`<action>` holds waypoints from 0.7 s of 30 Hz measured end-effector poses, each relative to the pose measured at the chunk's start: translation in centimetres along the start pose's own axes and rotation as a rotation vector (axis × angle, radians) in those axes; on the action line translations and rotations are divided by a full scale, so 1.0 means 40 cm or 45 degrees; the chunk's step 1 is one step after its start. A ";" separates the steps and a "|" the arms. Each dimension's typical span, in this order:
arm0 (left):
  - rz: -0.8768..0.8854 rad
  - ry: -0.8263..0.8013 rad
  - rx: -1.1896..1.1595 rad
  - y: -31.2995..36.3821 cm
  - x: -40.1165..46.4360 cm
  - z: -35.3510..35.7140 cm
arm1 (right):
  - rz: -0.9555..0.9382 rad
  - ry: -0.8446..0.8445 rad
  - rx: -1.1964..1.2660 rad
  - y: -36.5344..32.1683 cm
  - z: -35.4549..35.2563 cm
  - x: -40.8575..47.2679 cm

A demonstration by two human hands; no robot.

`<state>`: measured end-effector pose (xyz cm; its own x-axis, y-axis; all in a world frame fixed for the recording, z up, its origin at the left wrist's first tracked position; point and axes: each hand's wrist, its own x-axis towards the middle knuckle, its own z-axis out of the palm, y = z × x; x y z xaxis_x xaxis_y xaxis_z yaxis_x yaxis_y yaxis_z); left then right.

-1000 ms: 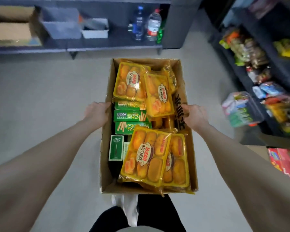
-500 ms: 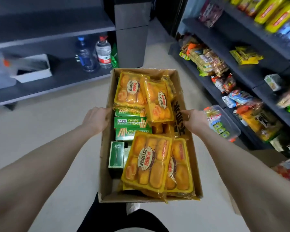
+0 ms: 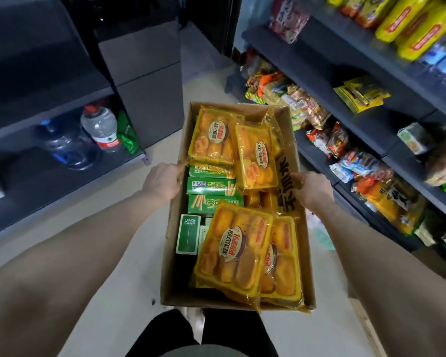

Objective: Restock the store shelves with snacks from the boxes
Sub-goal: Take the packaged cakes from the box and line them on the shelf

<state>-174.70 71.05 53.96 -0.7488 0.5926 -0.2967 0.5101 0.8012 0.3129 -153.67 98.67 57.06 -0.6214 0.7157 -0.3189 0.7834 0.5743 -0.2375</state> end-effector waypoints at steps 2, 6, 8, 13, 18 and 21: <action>0.031 -0.009 0.014 0.017 0.146 -0.032 | 0.024 -0.004 0.002 -0.019 -0.025 0.134; 0.034 -0.013 0.052 0.053 0.426 -0.084 | -0.012 -0.020 -0.038 -0.062 -0.066 0.426; 0.016 -0.031 0.043 0.078 0.561 -0.102 | -0.007 -0.056 -0.049 -0.084 -0.092 0.576; -0.008 -0.076 0.051 0.121 0.881 -0.128 | -0.066 -0.084 -0.178 -0.125 -0.144 0.932; -0.046 -0.169 -0.057 0.152 1.178 -0.124 | -0.081 -0.113 -0.241 -0.176 -0.169 1.255; -0.036 -0.196 -0.079 0.163 1.357 -0.106 | -0.073 -0.116 -0.245 -0.194 -0.149 1.434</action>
<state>-213.82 108.08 43.73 -0.6866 0.5795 -0.4391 0.4590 0.8138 0.3564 -195.47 137.66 46.07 -0.6539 0.6460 -0.3938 0.7246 0.6844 -0.0806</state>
